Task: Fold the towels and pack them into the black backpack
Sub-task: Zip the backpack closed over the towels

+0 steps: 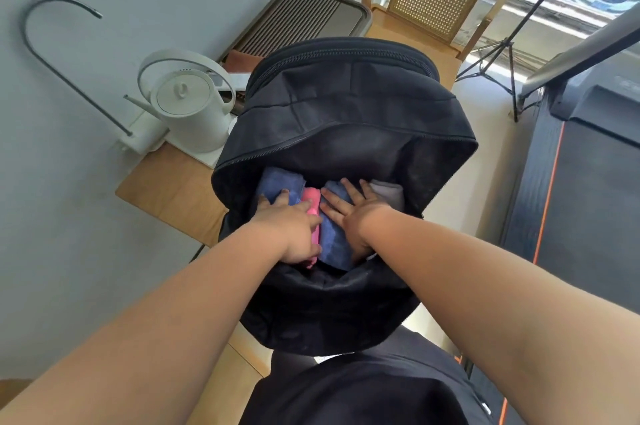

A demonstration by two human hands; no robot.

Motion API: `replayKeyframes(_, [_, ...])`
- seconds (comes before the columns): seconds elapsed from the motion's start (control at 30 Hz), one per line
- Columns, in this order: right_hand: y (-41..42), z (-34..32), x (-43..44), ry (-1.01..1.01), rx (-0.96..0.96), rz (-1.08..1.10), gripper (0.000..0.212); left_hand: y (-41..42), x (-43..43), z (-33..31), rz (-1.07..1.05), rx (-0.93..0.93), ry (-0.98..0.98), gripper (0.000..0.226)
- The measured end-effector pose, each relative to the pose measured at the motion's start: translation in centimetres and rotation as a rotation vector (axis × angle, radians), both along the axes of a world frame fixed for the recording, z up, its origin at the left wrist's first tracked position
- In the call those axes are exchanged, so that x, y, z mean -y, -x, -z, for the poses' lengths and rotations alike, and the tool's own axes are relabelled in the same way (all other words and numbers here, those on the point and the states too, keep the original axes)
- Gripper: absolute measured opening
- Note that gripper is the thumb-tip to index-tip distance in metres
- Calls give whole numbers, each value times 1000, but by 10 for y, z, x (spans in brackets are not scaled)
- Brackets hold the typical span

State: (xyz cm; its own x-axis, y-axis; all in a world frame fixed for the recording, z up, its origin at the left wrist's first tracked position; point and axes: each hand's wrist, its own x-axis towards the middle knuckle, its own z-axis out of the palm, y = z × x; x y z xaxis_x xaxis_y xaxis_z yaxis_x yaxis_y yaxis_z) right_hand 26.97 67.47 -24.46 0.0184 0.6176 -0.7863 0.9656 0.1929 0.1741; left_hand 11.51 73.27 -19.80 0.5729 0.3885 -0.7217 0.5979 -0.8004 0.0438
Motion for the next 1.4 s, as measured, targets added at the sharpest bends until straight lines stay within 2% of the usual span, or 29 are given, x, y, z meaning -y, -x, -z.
replayKeyframes(0.13, [5, -24, 4, -54, -128, 70, 95, 6, 7, -14, -68, 121, -7, 70])
replayKeyframes(0.23, [7, -58, 20, -244, -409, 256, 76, 10, 19, -22, -119, 247, -28, 70])
replayKeyframes(0.3, [2, -77, 41, -420, -554, 338, 59, 7, 25, -28, -121, 309, -29, 61])
replayKeyframes(0.37, [-10, -91, 67, -594, -543, 365, 43, -1, 30, -32, -75, 319, -21, 54])
replayKeyframes(0.5, [-33, -101, 118, -983, -478, 432, 21, -37, 38, -26, 35, 291, 68, 57])
replayKeyframes(0.6, [-54, -89, 135, -1101, -459, 675, 12, -70, 43, -16, 85, 306, 95, 64])
replayKeyframes(0.67, [-65, -79, 137, -1080, -551, 999, 8, -87, 45, -11, 90, 296, 94, 70])
replayKeyframes(0.73, [-72, -72, 132, -928, -755, 1293, 15, -100, 46, -6, 114, 254, 91, 77])
replayKeyframes(0.8, [-77, -69, 126, -746, -959, 1414, 20, -110, 46, 0, 151, 192, 54, 78])
replayKeyframes(0.93, [-90, -58, 121, -504, -1054, 1351, 30, -124, 44, 16, 180, 63, -18, 75])
replayKeyframes(1.07, [-112, -46, 123, -421, -1056, 1254, 10, -130, 45, 15, 132, 62, -22, 71])
replayKeyframes(1.13, [-121, -44, 123, -374, -1081, 1206, 8, -126, 44, 7, 61, 128, -1, 68])
replayKeyframes(1.27, [-136, -45, 118, -273, -1117, 1150, 22, -101, 48, -13, -204, 295, 44, 53])
replayKeyframes(1.4, [-148, -53, 113, -255, -1064, 1025, 31, -86, 81, -39, -395, 548, -119, 27])
